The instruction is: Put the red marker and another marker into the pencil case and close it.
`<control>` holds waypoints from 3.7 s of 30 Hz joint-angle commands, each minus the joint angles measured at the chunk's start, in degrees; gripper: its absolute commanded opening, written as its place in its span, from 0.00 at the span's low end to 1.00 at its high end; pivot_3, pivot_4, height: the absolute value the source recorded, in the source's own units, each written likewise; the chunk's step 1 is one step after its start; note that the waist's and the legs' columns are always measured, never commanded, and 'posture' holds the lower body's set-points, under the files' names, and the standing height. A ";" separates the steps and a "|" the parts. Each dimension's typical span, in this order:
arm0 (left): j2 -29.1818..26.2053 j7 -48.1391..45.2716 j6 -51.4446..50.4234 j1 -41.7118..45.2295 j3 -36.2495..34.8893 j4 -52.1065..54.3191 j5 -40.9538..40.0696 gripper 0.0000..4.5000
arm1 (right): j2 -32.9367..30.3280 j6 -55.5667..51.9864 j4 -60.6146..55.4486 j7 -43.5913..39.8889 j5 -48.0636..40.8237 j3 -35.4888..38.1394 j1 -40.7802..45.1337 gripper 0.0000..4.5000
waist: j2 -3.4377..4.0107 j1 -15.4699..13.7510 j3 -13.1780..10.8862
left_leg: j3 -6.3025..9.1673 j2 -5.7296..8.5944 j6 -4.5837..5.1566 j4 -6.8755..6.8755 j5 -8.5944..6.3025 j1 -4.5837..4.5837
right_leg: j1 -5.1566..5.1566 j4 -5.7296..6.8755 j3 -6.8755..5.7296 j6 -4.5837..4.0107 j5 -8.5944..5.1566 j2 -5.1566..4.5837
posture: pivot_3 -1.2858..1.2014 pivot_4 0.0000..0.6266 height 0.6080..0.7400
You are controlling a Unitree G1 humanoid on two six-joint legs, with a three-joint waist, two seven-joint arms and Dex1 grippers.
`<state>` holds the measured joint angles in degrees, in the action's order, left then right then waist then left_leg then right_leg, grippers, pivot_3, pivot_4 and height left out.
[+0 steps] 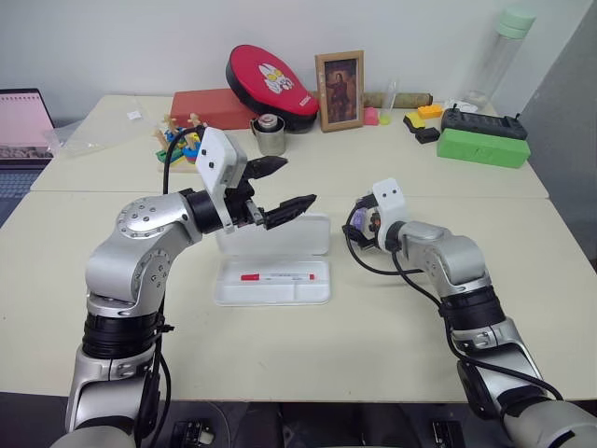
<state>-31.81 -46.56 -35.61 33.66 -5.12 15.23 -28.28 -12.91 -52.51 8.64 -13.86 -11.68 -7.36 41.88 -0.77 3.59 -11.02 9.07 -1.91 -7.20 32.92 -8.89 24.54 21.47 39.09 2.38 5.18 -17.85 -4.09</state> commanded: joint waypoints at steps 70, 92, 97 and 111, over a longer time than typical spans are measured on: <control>-12.57 -10.45 3.30 -64.07 -34.53 23.27 -8.20 1.00 | 0.37 16.48 -6.99 -38.26 10.19 -33.40 6.59 0.24 | -0.08 0.87 0.06 | -0.06 -0.02 0.01 -0.17 -0.03 -0.10 | 0.06 -0.08 0.07 -0.04 -0.03 -0.01 | 0.52 0.24 1.00; -15.32 -9.01 3.18 -58.51 -30.02 20.50 -6.98 1.00 | 5.63 17.99 -6.01 -38.46 10.01 -27.27 8.31 0.78 | -0.07 1.09 0.05 | -0.06 -0.02 0.01 -0.18 -0.03 -0.10 | 0.06 -0.07 0.07 -0.04 -0.03 0.00 | 0.52 0.24 1.00; -15.47 -8.48 3.27 -55.20 -28.13 20.21 -7.82 1.00 | 3.44 18.29 -13.24 -42.84 2.12 -18.20 7.84 0.99 | -0.04 0.90 0.03 | -0.06 -0.03 0.01 -0.18 -0.03 -0.10 | 0.06 -0.07 0.07 -0.04 -0.03 0.00 | 0.52 0.24 1.00; -5.26 6.20 0.44 -22.02 -6.49 16.45 -8.94 1.00 | -11.51 1.76 -1.42 -18.24 3.41 5.99 6.85 0.99 | -0.16 -0.83 0.09 | -0.07 -0.02 0.01 -0.10 -0.02 -0.14 | -0.06 -0.10 0.07 -0.03 0.00 0.00 | 0.52 0.24 1.00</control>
<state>-37.61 -41.79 -35.85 9.54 -13.72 32.47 -38.26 -24.62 -49.05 5.78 -36.98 -10.30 -2.47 49.37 -0.93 2.76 -10.94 8.99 -1.92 -7.19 32.81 -8.91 24.44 21.43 38.98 2.47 5.15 -17.85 -4.09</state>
